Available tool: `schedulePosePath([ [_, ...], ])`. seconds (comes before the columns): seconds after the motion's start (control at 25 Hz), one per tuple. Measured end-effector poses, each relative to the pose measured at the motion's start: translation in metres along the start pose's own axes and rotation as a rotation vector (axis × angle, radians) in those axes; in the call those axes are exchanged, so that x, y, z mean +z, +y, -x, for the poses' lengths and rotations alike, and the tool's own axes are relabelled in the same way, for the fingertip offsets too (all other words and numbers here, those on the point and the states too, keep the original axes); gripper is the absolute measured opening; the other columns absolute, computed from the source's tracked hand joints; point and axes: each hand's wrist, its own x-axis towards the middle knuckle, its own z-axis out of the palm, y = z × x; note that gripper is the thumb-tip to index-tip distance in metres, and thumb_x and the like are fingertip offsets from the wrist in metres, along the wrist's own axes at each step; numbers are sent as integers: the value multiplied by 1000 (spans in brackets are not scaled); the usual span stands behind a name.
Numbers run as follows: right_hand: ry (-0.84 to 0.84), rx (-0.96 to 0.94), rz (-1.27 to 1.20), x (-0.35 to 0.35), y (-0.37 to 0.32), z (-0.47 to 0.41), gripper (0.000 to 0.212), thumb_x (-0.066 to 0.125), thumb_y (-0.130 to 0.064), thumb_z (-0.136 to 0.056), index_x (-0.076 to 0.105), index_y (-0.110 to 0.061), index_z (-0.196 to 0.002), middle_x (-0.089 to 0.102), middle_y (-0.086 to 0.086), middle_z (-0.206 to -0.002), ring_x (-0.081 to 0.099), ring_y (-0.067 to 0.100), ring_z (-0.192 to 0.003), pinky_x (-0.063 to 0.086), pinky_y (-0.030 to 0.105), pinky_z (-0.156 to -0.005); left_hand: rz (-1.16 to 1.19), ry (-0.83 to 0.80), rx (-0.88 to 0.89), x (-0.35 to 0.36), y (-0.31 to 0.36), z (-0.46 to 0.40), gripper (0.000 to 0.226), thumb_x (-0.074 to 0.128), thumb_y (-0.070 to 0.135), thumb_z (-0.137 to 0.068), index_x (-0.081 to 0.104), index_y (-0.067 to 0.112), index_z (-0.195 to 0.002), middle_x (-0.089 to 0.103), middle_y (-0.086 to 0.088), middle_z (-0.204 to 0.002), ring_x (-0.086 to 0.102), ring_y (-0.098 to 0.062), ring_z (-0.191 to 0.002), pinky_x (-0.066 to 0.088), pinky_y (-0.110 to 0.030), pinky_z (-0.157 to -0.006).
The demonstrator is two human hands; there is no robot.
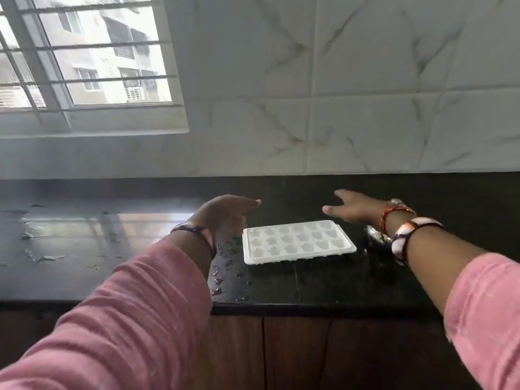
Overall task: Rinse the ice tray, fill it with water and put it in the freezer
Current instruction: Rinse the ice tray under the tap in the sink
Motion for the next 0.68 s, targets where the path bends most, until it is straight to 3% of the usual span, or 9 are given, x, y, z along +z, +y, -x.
schedulePosePath([
  [0.2,-69,190,113,50,32,-7,62,43,-38,-96,27,-2,-144,31,21,-151,29,36,-140,28,39,-113,22,-7,-43,4,-41,-8,15,64,22,-88,60,8,-83,64,-9,-71,56,-20,-70,48,-33,-76],
  [0.36,122,198,-27,70,37,-8,45,39,-19,-97,33,-4,-139,46,24,-139,44,40,-128,38,41,-105,182,-13,-32,16,-60,-9,12,60,21,-90,61,10,-86,70,-1,-63,64,-16,-65,52,-28,-61],
  [0.44,216,183,-85,80,33,-8,52,45,-9,-91,32,-7,-142,51,23,-134,47,40,-125,41,42,-103,219,58,-15,13,-68,-8,10,63,17,-89,61,10,-82,70,-1,-63,66,-13,-58,52,-25,-53],
  [0.52,208,157,-184,87,25,-11,63,50,-1,-83,32,-8,-143,55,21,-131,51,38,-122,43,43,-102,231,122,5,-1,-76,-4,10,65,8,-86,60,7,-77,71,-2,-61,67,-11,-54,52,-23,-50],
  [0.68,132,91,-264,98,-28,-19,71,66,-3,-79,35,-8,-143,53,19,-132,51,34,-123,44,45,-103,156,247,4,-52,-92,14,10,66,-2,-82,62,-3,-92,67,-16,-96,67,-25,-85,55,-29,-63],
])
